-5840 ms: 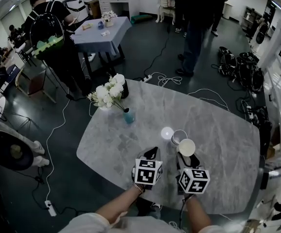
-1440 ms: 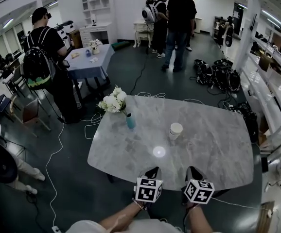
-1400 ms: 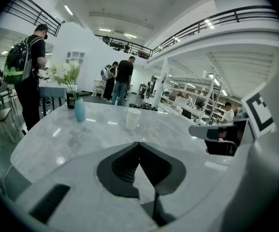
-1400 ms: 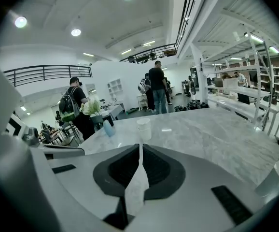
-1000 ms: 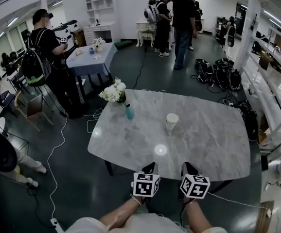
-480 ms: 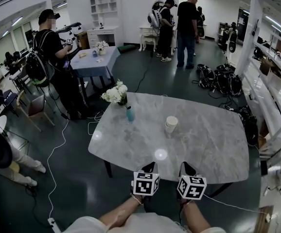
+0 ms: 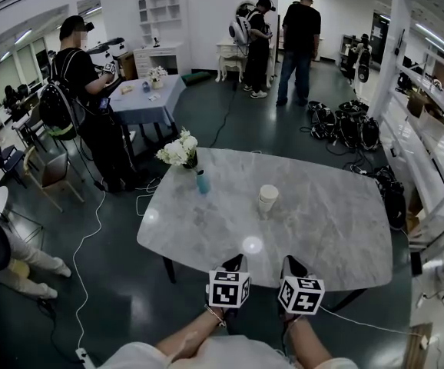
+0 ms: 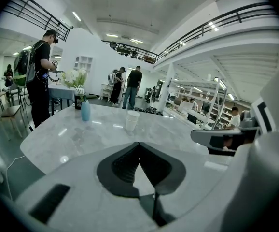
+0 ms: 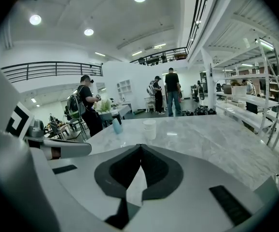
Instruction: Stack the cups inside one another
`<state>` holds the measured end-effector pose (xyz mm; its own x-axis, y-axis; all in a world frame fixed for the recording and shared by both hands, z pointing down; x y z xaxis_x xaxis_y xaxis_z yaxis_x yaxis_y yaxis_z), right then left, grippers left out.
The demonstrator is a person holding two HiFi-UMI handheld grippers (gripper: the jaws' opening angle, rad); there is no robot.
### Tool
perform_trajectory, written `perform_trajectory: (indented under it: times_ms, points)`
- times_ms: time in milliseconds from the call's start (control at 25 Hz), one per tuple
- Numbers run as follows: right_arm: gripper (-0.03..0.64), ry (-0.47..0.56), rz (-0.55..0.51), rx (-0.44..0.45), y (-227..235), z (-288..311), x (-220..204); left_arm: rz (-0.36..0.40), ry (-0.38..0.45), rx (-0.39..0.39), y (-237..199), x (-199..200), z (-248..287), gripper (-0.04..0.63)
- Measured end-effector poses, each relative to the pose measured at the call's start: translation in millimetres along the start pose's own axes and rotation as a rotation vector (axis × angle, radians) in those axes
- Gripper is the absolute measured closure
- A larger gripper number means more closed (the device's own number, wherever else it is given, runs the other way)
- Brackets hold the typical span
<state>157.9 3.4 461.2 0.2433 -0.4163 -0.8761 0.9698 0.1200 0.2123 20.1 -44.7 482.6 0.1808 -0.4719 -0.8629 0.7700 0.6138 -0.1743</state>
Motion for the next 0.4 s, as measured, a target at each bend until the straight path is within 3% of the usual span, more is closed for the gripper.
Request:
perform_trajectory:
  times_ms: [400]
  points:
    - [0.609, 0.009, 0.025, -0.004, 4.6, 2.1, 3.5, 0.003, 0.003, -0.007, -2.3, 3.1, 5.7, 0.6]
Point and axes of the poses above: the fingertips, and each gripper's own axes: z forward along the fingers, y to its right, x out of its top, the point moved 2 cm from there along -z, backward along the fingers, and after that the axes turned 5 degrees about z, right-handed, at the moved point
